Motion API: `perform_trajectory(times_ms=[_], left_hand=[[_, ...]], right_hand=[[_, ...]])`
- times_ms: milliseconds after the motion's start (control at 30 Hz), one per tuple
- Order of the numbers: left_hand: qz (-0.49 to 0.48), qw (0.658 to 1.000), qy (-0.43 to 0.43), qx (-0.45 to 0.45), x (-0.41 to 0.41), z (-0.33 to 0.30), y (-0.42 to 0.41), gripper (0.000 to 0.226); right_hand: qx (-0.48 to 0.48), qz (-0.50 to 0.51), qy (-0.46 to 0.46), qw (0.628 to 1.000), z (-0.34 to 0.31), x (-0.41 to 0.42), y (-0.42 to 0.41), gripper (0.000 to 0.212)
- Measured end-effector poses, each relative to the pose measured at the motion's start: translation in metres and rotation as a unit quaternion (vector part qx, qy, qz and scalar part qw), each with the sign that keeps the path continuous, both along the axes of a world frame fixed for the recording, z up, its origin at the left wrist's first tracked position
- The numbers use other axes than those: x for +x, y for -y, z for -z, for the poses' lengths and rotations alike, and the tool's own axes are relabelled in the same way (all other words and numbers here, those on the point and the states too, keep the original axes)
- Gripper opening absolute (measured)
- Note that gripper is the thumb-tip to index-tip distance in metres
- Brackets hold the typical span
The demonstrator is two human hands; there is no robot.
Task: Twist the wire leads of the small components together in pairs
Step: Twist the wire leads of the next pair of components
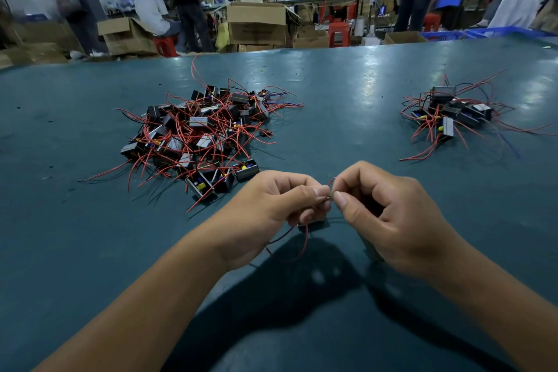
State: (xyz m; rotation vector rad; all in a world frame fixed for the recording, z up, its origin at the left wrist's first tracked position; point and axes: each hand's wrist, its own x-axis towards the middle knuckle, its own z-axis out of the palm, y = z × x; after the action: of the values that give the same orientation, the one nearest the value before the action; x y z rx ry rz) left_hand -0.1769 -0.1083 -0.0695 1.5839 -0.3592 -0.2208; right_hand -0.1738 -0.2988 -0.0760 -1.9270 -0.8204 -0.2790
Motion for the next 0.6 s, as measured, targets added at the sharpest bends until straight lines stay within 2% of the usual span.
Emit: perform_trajectory(times_ms=[100, 200, 400, 500, 600], left_hand=[[0.029, 0.998, -0.022, -0.046, -0.002, 0.001, 0.000, 0.020], [0.015, 0.999, 0.003, -0.043, -0.001, 0.002, 0.001, 0.016], [-0.074, 0.987, 0.140, 0.017, -0.001, 0.005, 0.002, 0.005], [-0.114, 0.969, 0.213, 0.041, 0.000, 0.009, 0.002, 0.005], [-0.136, 0.936, 0.306, 0.105, 0.001, 0.011, 0.002, 0.007]], right_hand=[[0.029, -0.001, -0.015, 0.999, 0.000, 0.000, 0.000, 0.010], [0.062, 0.009, -0.052, 0.997, 0.000, 0.001, -0.002, 0.009], [0.136, 0.013, -0.162, 0.977, -0.001, 0.000, -0.008, 0.012], [0.200, -0.002, -0.249, 0.947, -0.003, -0.002, -0.012, 0.019], [0.250, -0.013, -0.324, 0.912, -0.006, -0.005, -0.014, 0.024]])
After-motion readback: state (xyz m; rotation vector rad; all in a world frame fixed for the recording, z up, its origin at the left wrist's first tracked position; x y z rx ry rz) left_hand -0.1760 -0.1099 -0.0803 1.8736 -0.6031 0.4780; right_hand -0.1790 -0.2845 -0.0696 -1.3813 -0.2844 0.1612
